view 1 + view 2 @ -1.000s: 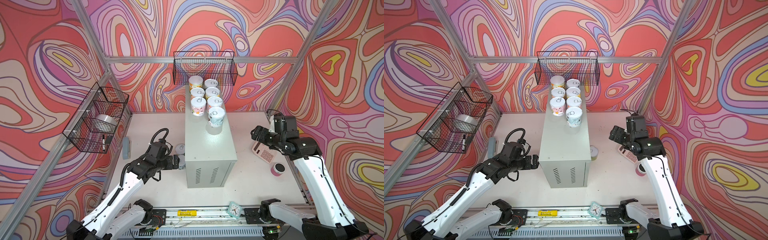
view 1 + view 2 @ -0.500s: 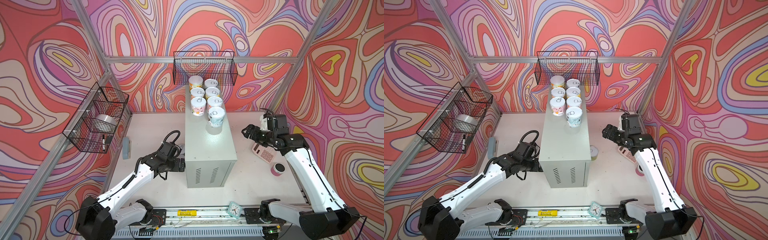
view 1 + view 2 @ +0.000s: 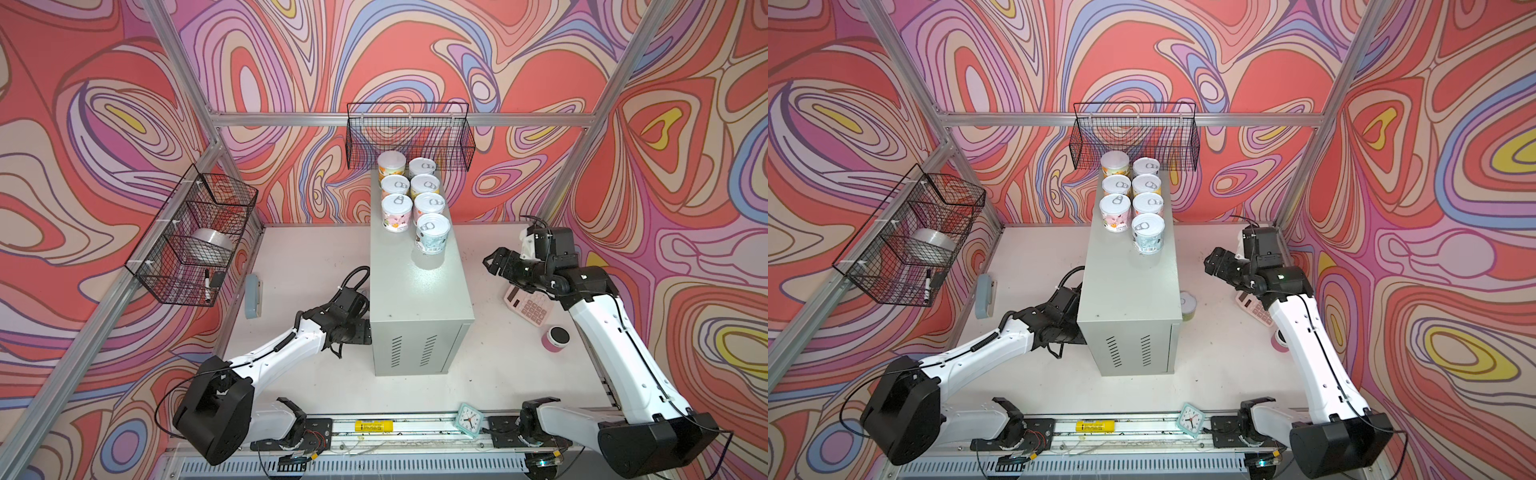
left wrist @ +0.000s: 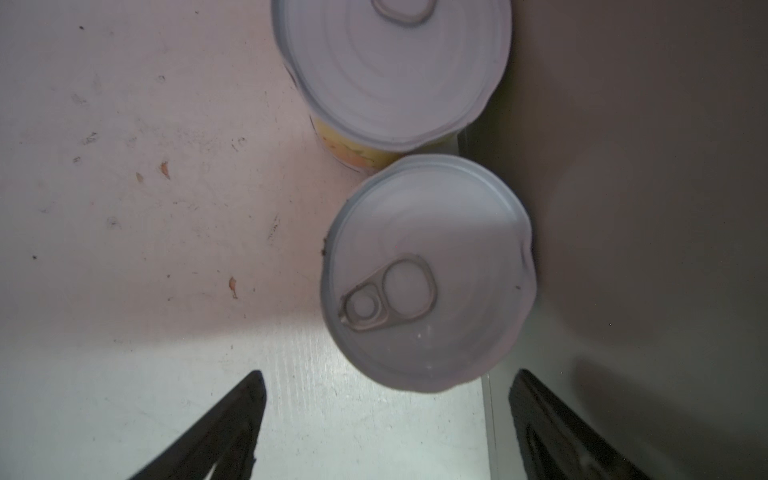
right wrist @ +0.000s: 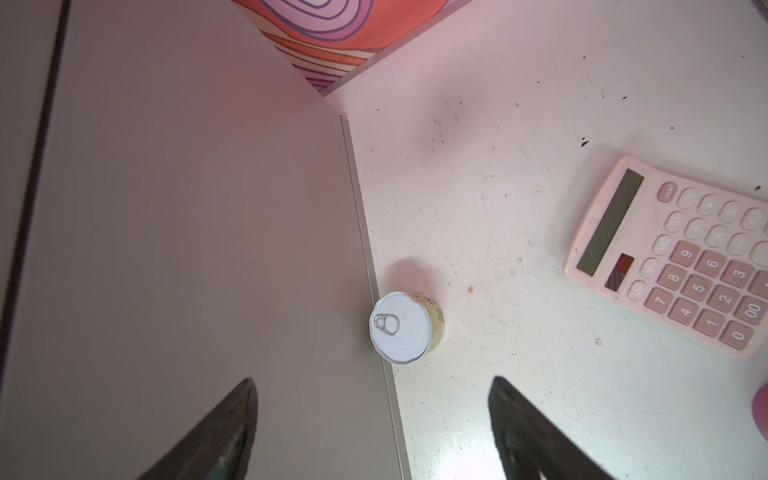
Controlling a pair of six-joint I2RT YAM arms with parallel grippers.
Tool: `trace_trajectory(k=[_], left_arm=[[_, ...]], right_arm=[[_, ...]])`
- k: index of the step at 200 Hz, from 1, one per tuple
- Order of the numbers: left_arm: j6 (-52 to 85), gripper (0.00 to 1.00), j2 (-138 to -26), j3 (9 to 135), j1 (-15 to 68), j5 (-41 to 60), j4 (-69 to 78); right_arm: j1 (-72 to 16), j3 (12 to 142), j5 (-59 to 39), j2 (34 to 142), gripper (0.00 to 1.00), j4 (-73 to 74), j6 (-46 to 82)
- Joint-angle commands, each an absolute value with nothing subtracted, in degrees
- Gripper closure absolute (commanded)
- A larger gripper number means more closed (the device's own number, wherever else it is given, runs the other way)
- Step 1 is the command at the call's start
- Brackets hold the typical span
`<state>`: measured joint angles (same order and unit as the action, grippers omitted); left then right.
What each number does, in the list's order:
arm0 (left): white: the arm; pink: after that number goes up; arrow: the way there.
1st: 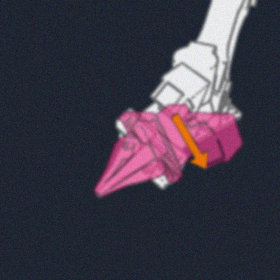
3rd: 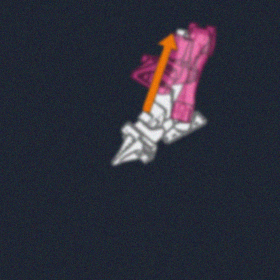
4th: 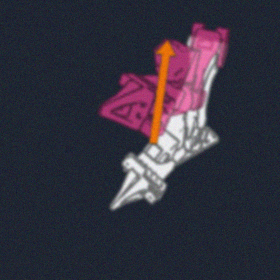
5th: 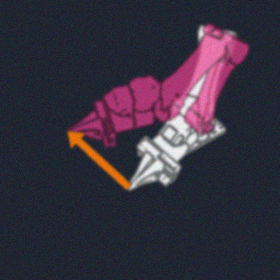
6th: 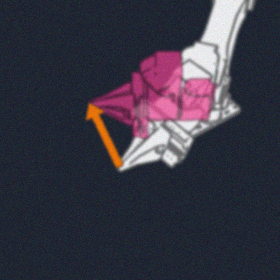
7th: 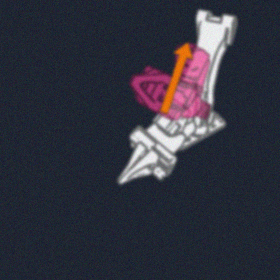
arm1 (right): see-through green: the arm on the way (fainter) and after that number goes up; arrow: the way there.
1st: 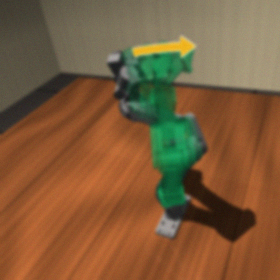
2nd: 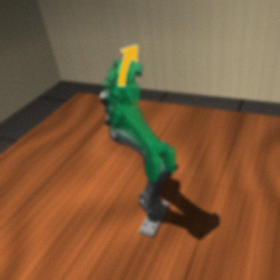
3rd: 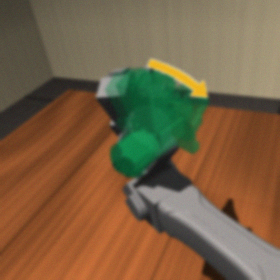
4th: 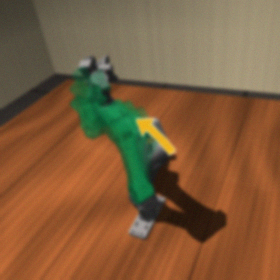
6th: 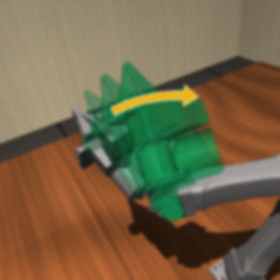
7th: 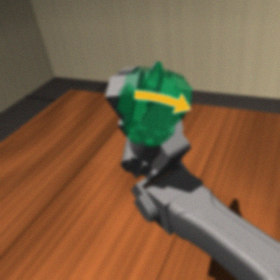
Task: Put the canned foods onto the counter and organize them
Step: 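Lower the left gripper over the two small white-lidded cans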
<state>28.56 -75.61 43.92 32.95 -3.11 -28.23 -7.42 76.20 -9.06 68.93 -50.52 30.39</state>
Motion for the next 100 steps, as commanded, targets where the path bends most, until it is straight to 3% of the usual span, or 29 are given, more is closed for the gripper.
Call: trace_trajectory(k=[1,100], left_arm=[[28.6,0.09,-77.2,43.2,33.3,-4.7,-22.9],[30.7,0.13,-87.4,47.7,33.3,-9.2,-17.5]], right_arm=[[-7.1,78.2,-9.1,69.3,0.11,-49.9,30.8],[-7.1,77.9,-9.0,69.0,0.12,-49.2,31.1]])
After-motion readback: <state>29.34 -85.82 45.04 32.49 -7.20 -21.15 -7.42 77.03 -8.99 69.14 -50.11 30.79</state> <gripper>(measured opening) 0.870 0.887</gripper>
